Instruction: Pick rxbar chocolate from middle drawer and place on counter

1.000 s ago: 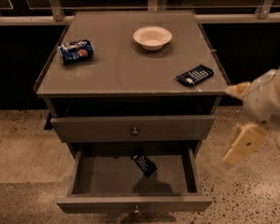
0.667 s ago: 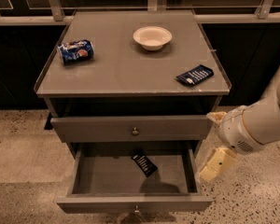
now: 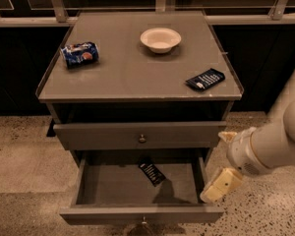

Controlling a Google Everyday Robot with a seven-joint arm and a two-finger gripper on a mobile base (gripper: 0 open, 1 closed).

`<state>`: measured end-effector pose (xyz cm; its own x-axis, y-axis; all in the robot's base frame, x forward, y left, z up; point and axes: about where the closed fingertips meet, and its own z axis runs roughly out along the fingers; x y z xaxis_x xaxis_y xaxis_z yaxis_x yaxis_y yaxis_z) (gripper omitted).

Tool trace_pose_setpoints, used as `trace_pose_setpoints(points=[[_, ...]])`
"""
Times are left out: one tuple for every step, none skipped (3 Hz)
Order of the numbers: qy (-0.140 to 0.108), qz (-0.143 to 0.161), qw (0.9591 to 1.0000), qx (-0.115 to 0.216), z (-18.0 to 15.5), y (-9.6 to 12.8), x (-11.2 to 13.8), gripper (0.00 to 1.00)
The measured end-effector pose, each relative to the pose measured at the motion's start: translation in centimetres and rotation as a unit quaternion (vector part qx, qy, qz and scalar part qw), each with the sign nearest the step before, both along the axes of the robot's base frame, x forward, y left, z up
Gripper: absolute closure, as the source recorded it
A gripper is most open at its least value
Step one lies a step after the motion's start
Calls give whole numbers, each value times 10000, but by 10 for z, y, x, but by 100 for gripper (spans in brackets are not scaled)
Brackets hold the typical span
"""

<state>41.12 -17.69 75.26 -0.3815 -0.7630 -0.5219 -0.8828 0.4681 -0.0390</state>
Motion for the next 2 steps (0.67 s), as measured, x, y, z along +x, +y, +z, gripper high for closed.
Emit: trace_pose_setpoints(points=[[296,-505,9976,359,-72,3,-14,0],[564,-728,9939,609,-132,15,-10,0]])
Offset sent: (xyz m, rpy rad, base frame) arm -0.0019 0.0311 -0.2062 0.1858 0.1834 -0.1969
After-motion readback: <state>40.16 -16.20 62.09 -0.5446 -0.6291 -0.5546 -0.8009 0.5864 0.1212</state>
